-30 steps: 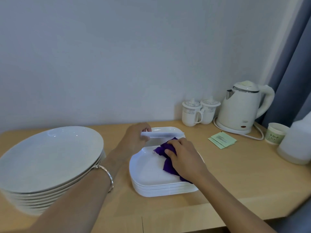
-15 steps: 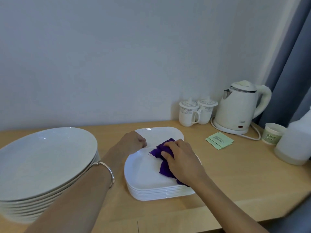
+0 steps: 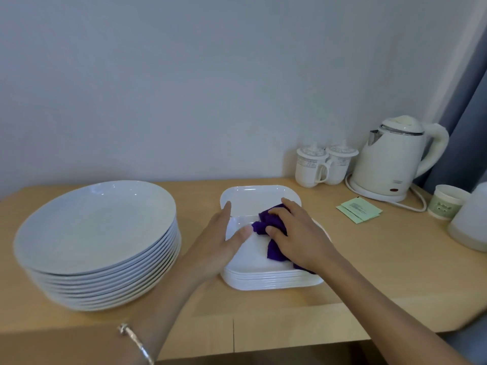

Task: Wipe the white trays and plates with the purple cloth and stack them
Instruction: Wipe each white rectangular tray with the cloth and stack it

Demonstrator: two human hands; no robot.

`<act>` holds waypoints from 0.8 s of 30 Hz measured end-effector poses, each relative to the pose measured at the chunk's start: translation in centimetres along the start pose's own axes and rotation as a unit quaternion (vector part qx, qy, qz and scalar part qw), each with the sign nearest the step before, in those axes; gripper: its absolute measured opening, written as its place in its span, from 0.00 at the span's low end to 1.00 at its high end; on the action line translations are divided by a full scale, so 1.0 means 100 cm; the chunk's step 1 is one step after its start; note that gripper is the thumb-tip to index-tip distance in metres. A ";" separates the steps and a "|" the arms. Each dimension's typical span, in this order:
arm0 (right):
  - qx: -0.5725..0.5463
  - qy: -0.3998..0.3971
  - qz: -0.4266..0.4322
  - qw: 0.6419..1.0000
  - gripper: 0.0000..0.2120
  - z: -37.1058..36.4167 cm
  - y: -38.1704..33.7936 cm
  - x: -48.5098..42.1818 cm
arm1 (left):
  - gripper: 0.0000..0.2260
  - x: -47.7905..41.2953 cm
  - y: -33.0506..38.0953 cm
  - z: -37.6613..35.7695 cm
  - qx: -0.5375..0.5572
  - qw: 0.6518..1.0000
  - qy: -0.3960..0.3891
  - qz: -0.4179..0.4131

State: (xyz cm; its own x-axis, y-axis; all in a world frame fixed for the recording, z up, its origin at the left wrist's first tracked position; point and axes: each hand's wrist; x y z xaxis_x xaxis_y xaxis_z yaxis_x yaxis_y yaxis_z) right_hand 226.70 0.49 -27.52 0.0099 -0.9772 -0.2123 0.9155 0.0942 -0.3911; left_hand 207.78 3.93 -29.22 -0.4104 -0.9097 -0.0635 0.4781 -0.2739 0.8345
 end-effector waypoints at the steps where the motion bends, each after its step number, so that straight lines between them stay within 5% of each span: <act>1: 0.005 -0.015 0.005 1.000 0.21 0.001 -0.001 -0.001 | 0.39 0.008 -0.003 0.001 0.031 0.999 -0.028 -0.023; 7: 0.042 0.029 -0.015 0.999 0.16 -0.016 -0.012 -0.008 | 0.47 0.025 0.001 0.011 0.089 0.987 -0.119 -0.065; 10: 0.034 0.022 -0.011 0.999 0.14 -0.034 -0.036 -0.015 | 0.50 0.023 -0.001 0.008 0.064 0.993 -0.101 -0.021; 15: -0.056 -0.045 0.080 0.994 0.08 -0.029 -0.064 -0.008 | 0.68 0.016 -0.009 0.010 0.013 0.995 -0.090 0.040; 19: -0.134 -0.148 0.074 0.977 0.06 -0.001 -0.043 0.008 | 0.64 0.017 -0.001 0.015 -0.047 0.994 -0.089 0.030; 24: -0.165 -0.160 0.054 0.972 0.11 0.017 -0.019 0.018 | 0.54 0.021 0.003 0.008 -0.107 0.992 -0.062 -0.018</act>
State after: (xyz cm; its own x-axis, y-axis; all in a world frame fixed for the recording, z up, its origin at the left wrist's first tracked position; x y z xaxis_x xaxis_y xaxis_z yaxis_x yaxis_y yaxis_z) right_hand 225.69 -1.75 -25.63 0.2718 -0.9624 0.0013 0.7243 0.2037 -0.6587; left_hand 206.44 2.21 -28.66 -0.5165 -0.8562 -0.0128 0.6097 -0.3783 0.6965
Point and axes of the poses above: each hand's wrist, its own x-axis away from the middle knuckle, its own z-axis out of the back of the hand, y = z × x
